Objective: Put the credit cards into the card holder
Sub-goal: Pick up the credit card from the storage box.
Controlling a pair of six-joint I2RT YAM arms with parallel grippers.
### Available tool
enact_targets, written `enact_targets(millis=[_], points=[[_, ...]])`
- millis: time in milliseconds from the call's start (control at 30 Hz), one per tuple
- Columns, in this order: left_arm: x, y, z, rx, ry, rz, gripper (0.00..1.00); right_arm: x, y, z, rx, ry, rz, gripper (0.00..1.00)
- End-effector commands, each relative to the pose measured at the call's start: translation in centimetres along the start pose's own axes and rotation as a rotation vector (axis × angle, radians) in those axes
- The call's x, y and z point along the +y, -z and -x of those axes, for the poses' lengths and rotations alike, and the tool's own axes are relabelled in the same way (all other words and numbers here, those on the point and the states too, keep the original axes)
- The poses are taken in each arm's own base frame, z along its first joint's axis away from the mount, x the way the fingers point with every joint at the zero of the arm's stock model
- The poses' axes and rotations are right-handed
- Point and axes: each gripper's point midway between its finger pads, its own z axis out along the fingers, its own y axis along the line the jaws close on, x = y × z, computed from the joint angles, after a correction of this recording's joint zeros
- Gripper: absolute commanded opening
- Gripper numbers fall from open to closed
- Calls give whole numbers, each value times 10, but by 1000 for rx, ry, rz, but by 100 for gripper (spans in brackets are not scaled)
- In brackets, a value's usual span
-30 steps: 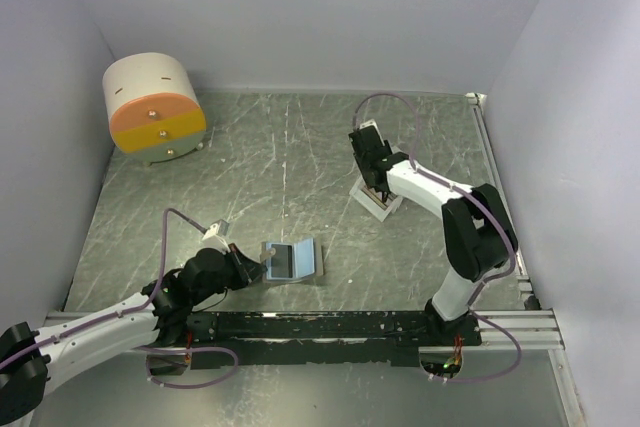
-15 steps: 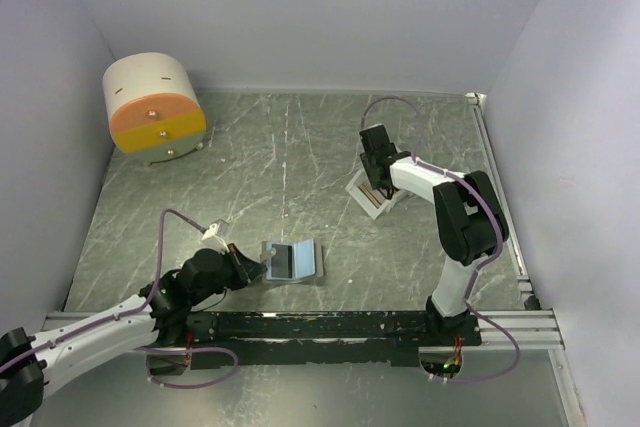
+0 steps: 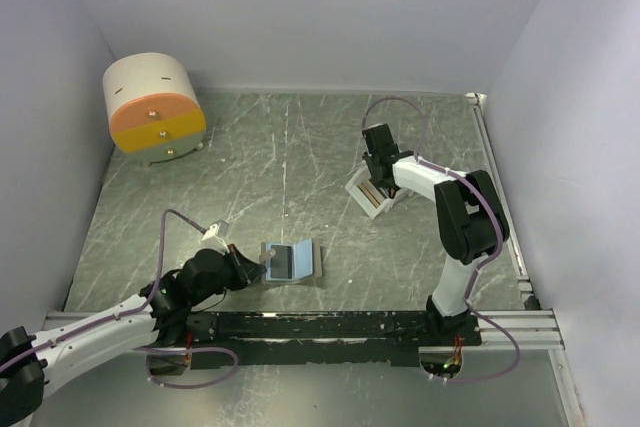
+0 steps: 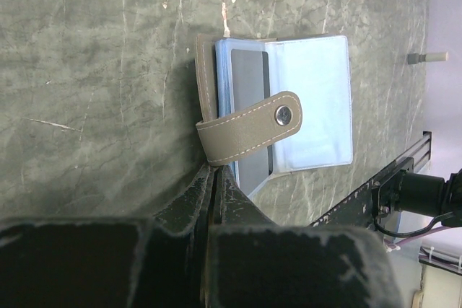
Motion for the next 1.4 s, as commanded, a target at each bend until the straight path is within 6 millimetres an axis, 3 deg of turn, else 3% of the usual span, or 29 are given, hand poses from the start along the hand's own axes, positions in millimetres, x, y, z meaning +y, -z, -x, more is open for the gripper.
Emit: enact_targets(millis=[0,167,700,1067,1367], points=[[-11,0,3,-4,-1,-38,7,0,10,4,-14,-8,25,18],[-11,0,3,-6,-5,-39,7,-7,27,17,-52,-21,10,0],[-13,2,4,-10,-2,-53,7,-12,55,25,-94,-42,15,0],[-14,1,4,-7,2,-50,7,-24,98,47,-178,-82,-35,0],[-12,1,6,-1,9,-6,31,-14,140,60,-254,-97,22,0]])
